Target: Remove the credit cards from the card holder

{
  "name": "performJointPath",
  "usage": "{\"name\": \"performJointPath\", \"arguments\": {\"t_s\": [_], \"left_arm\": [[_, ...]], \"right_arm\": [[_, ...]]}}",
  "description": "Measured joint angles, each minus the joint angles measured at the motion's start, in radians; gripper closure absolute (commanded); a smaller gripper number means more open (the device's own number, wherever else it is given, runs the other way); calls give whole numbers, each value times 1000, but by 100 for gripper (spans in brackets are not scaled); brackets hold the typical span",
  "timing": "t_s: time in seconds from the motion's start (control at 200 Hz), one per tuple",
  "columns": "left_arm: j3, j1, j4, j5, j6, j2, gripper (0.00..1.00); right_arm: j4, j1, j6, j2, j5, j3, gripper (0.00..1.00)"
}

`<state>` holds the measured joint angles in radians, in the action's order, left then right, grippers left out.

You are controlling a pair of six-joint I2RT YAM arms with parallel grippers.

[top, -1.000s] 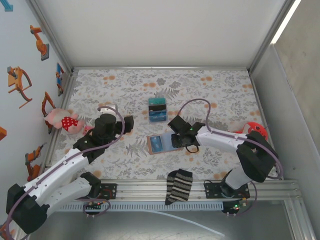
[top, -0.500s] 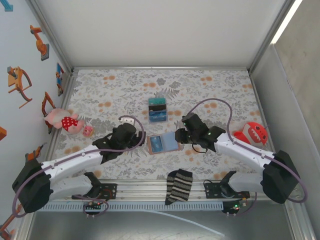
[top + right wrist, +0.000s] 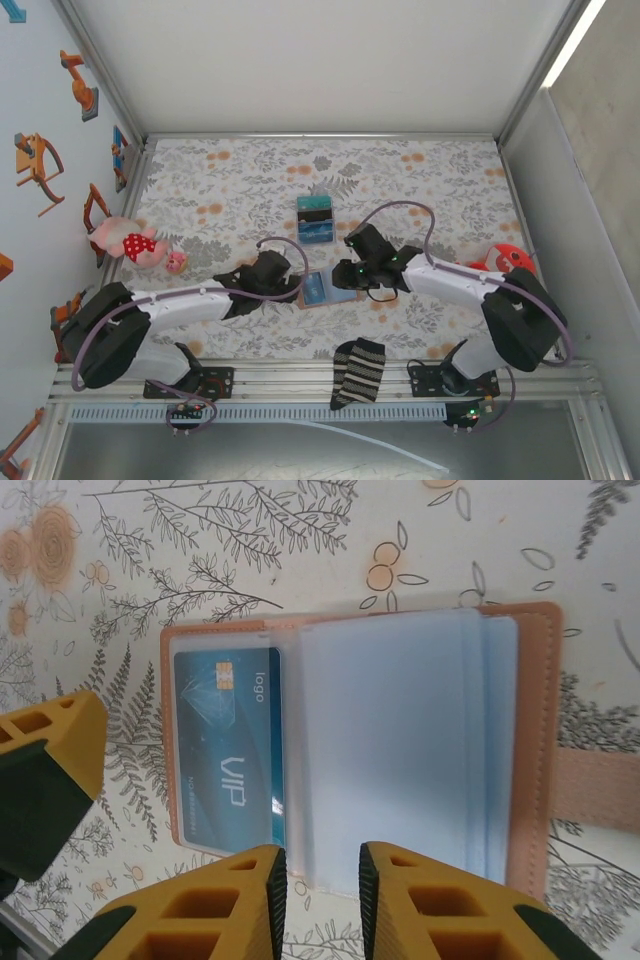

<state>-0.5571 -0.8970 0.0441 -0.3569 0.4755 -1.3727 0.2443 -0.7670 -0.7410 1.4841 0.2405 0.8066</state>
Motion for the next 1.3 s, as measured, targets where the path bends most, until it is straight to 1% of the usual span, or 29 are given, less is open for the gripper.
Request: {"name": "performJointPath", "arguments": {"t_s": [0.18, 0.611, 1.042, 1.297], "left_arm": [[-4, 0, -25, 33, 0, -39, 3], [-19, 0, -27, 43, -2, -86, 3], [-52, 0, 11, 35, -5, -118, 3], [-77, 0, 42, 25, -14, -133, 3]], "right_arm": [[-26, 0, -4, 49, 36, 22, 78], [5, -46, 1, 165, 36, 141, 78], [64, -47, 0, 248, 36, 173, 80], [65, -46, -1, 258, 39, 178, 80]]}}
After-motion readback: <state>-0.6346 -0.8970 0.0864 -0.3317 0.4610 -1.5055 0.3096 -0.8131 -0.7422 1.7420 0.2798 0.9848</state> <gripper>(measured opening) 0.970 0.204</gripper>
